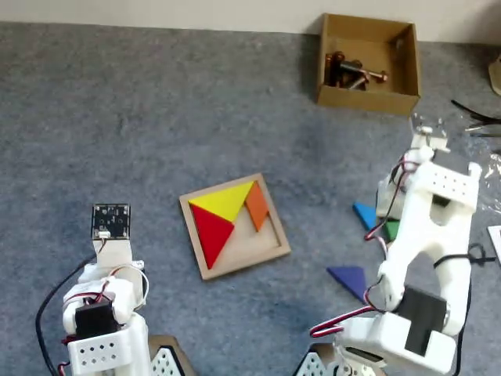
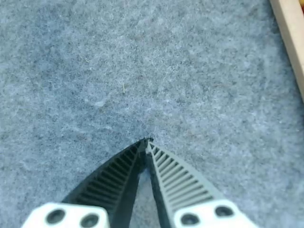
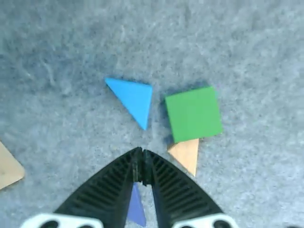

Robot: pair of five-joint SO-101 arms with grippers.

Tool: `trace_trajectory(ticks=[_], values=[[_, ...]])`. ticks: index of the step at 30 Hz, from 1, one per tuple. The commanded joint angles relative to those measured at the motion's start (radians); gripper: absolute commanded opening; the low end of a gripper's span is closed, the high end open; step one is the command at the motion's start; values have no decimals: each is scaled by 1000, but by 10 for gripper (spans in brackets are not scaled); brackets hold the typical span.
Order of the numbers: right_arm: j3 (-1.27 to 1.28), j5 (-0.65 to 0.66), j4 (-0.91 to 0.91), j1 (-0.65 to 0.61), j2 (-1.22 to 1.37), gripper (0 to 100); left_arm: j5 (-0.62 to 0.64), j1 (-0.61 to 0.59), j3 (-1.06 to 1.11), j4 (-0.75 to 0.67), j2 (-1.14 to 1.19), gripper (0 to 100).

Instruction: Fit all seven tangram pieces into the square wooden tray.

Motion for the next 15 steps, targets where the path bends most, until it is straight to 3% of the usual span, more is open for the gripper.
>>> trace_trajectory(ticks=[1, 6, 11, 15], values=[[-142, 12, 56, -8, -7, 11, 9, -13, 19, 5, -7, 5], [-191, 98, 79, -54, -5, 30, 9, -13, 19, 5, -7, 5], [-170, 57, 74, -84, -5, 137, 9, -13, 19, 5, -7, 5], [-77, 110, 73, -166, -5, 143, 9, -13, 19, 5, -7, 5]])
